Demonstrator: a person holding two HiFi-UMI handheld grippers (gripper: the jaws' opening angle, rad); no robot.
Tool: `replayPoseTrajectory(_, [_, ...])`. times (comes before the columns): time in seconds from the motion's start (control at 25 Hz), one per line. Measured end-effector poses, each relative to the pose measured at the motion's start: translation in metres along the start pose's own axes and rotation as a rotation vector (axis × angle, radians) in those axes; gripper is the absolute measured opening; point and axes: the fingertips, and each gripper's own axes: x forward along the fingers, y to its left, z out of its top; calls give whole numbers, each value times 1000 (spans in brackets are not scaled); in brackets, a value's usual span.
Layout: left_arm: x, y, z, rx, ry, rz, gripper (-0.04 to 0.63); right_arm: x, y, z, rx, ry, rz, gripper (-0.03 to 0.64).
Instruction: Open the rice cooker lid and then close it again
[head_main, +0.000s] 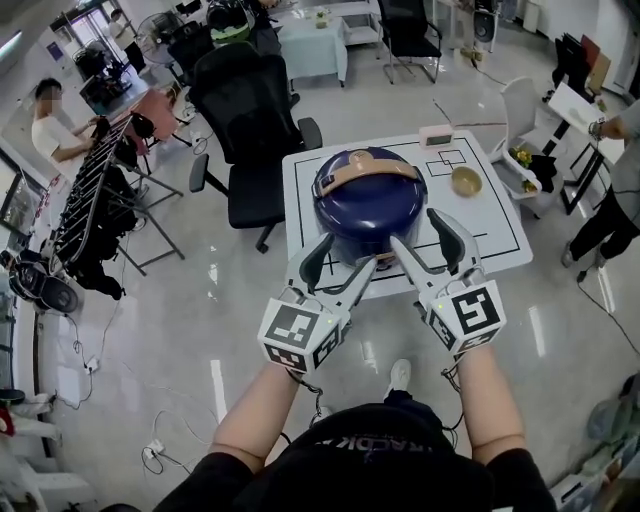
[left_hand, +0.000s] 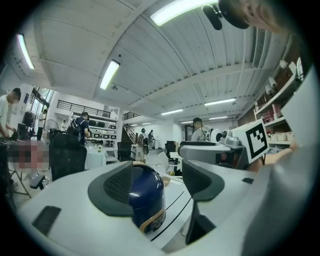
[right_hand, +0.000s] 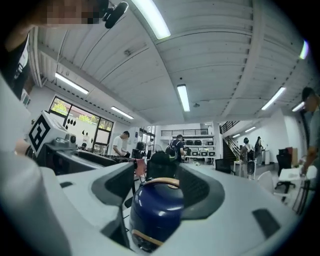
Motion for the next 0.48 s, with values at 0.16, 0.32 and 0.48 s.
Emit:
replayPoseTrajectory(0.16, [20, 1, 4, 7, 6, 35, 314, 11, -22, 1, -39, 0, 22, 276])
replayPoseTrajectory(0.32, [35, -1, 10, 13, 0, 72, 318, 18, -42, 1, -47, -5, 50, 278])
replayPoseTrajectory(0.48, [50, -4, 16, 15, -11, 108, 318, 21, -60, 0, -56, -8, 80, 278])
